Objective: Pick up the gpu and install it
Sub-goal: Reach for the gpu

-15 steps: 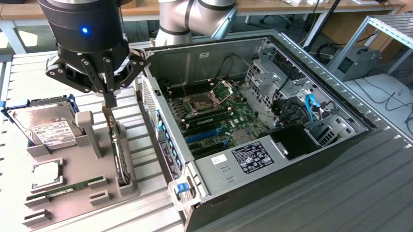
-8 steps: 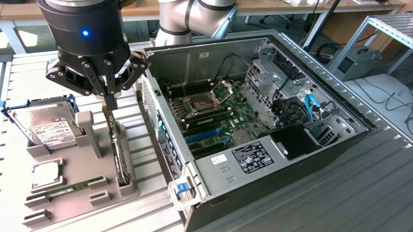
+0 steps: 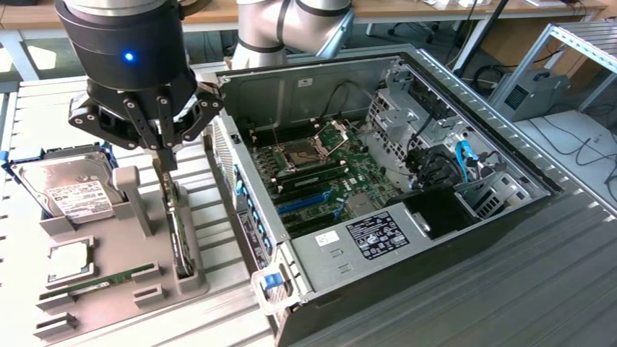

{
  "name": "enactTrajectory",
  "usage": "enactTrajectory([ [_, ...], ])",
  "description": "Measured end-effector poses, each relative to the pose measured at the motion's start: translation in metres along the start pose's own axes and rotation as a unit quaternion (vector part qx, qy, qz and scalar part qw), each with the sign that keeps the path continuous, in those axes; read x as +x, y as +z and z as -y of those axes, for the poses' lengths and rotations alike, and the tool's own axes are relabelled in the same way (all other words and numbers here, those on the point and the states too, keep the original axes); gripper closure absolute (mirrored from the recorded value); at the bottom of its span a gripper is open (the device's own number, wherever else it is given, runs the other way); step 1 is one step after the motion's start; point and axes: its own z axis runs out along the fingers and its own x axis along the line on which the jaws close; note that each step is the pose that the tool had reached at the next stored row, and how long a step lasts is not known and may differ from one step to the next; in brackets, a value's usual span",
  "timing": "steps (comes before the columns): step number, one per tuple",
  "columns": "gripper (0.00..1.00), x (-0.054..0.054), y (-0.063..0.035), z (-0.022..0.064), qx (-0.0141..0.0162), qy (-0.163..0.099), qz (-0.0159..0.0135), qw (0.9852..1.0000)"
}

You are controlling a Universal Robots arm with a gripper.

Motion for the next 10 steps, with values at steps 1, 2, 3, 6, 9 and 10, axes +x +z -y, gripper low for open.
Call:
enactTrajectory([
  [1, 0.89, 0.000, 0.0000, 0.0008, 0.0001, 0.000, 0.0000, 1.0000],
  [2, 0.89, 0.000, -0.0001, 0.0017, 0.0002, 0.000, 0.0000, 1.0000],
  [3, 0.89, 0.000, -0.0001, 0.0026, 0.0003, 0.000, 0.0000, 1.0000],
  [6, 0.89, -0.001, -0.0003, 0.0111, 0.0010, 0.000, 0.0000, 1.0000],
  [9, 0.89, -0.002, -0.0007, 0.0314, 0.0029, 0.000, 0.0002, 1.0000],
  [10, 0.89, -0.003, -0.0008, 0.0343, 0.0034, 0.000, 0.0002, 1.0000],
])
